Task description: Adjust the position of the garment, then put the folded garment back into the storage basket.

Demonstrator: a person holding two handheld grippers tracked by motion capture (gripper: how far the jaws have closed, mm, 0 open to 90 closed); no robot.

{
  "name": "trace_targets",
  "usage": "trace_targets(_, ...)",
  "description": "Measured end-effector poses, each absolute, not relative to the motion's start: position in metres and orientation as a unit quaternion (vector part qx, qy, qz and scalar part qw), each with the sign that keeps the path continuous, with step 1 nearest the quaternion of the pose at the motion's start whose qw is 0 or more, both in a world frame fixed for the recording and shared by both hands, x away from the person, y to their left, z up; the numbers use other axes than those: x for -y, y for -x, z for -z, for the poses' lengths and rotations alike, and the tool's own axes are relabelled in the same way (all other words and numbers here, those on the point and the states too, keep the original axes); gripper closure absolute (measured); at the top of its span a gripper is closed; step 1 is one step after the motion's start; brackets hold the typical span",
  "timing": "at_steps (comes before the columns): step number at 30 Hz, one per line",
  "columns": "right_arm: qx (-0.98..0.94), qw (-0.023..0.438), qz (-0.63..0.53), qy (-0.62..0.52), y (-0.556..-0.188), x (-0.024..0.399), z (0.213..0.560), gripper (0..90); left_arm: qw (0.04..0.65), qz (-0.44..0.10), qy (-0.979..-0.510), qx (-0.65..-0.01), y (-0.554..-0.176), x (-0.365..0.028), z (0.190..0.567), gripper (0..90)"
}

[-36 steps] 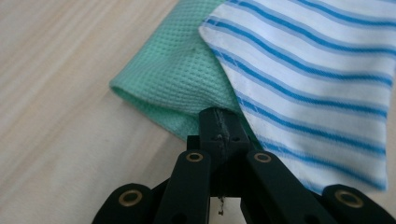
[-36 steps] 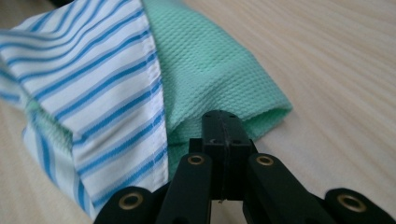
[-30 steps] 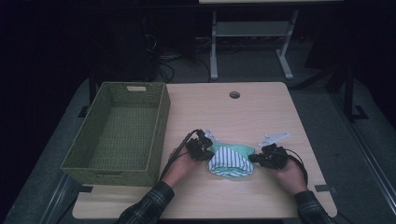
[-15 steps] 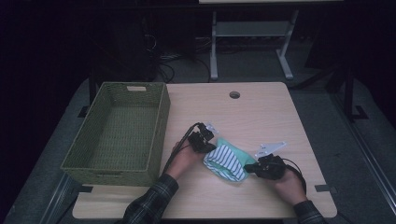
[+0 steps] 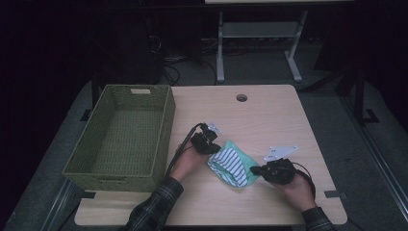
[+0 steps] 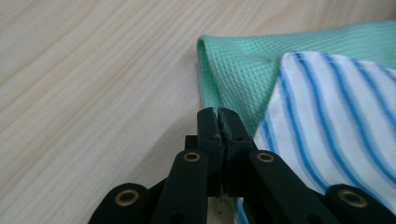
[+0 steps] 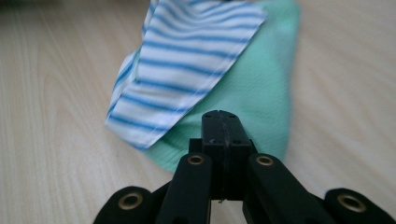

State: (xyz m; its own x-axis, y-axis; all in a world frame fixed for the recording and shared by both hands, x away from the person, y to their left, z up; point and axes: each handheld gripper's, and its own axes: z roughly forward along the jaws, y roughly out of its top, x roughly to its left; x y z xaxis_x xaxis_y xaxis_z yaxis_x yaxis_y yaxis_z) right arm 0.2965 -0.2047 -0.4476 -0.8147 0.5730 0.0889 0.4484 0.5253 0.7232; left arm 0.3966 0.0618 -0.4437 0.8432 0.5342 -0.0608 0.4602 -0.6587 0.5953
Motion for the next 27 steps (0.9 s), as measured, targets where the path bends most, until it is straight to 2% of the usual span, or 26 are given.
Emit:
trace_targets(5,-0.862,0.100,-0.394,-0.303,-0.306,0.212,0.444,89.8,0.319,-0.055,-0.906,-0.272,-0.390,-0.071,0.430,80.9)
trace_targets(11,-0.853,0.112,-0.392,-0.326,-0.325,0.220,0.449,89.6,0.317,-0.048,-0.908,-0.270,-0.380,-0.077,0.422,62.4)
trace_targets(14,-0.853,0.105,-0.384,-0.339,-0.334,0.221,0.457,89.6,0.324,-0.040,-0.905,-0.272,-0.375,-0.082,0.420,55.9)
trace_targets(21,-0.865,0.086,-0.368,-0.330,-0.335,0.212,0.469,89.6,0.327,-0.029,-0.907,-0.264,-0.364,-0.089,0.412,46.5)
trace_targets(27,-0.872,0.073,-0.365,-0.318,-0.325,0.203,0.469,89.1,0.322,-0.016,-0.915,-0.243,-0.347,-0.081,0.411,40.2)
